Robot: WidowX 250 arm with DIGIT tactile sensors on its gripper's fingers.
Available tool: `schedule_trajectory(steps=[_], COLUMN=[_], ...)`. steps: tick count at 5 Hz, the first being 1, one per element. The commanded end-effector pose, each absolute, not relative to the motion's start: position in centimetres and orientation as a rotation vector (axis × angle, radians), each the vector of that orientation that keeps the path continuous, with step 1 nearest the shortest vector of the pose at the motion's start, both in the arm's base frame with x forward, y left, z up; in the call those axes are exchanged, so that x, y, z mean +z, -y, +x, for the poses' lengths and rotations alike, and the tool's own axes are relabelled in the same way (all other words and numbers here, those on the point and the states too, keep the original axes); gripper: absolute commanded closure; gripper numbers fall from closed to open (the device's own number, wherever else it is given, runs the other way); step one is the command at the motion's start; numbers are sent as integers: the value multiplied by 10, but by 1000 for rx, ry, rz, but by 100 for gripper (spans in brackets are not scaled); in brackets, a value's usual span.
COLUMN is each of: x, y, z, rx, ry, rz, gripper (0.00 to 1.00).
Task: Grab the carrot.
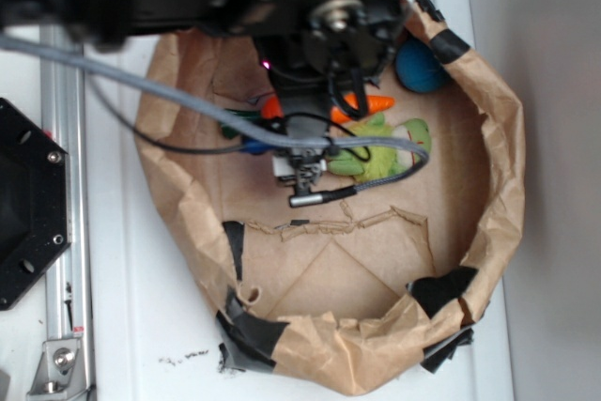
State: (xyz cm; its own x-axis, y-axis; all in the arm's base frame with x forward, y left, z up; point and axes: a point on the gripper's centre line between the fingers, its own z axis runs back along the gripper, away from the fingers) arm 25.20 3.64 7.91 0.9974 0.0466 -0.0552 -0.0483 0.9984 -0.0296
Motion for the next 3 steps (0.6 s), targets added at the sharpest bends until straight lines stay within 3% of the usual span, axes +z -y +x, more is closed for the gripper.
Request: schedule_trajectory(steps=[1, 3], x=[59, 55], y=[-48, -46], z=[285, 282], rx=[-7, -3], ry=[-50, -61], rz=[29, 48], gripper=[0, 0])
